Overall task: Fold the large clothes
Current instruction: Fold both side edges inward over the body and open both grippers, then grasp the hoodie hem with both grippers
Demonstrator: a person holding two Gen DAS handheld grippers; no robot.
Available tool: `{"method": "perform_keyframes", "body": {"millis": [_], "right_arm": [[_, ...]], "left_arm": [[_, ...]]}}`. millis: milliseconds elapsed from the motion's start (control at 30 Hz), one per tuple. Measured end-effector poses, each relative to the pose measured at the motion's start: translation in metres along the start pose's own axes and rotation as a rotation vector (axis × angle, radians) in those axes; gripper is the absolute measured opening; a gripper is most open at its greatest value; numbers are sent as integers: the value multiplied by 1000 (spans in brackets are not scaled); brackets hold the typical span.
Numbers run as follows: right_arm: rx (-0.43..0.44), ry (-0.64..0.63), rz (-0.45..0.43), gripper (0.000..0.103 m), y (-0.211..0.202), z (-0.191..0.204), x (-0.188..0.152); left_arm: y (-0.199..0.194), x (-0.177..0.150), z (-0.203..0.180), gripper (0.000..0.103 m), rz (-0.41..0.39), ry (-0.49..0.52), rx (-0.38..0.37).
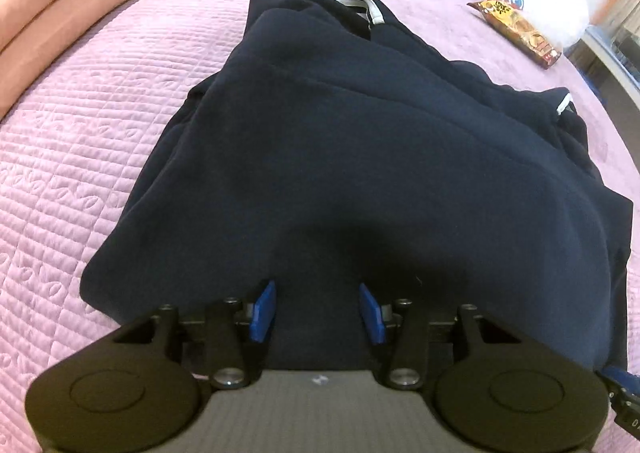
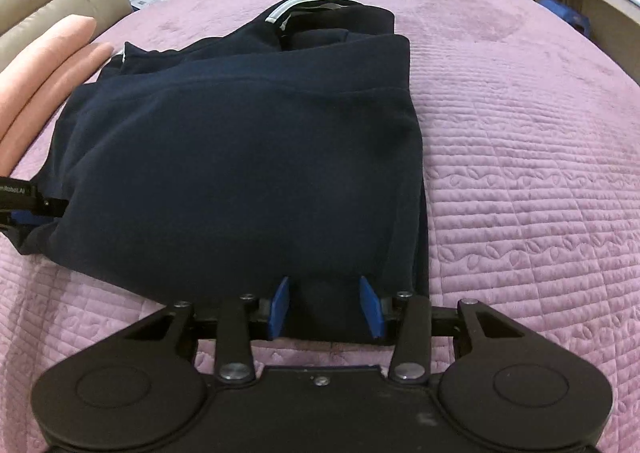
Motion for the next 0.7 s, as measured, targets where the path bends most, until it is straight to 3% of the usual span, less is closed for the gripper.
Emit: {"method": "perform_keyframes", "body": {"millis": [267,700], "right_arm": [[-32,-14,33,52,2,7,6],[-158,-28,142,53,10,27,22]], "left_arm": [[0,-2,0,50,-10,16,-13],[3,6,4,52,88,120,-99]]}}
Point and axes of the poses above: each gripper's, at about its wrist camera, not at the fingertips, and y roughly the way its jaws point, z to its left, x to its top, the point moved 5 cm from there along y, roughly the way its jaws point, and after that the axes turned 15 degrees about -x, right-handed, at the moved point
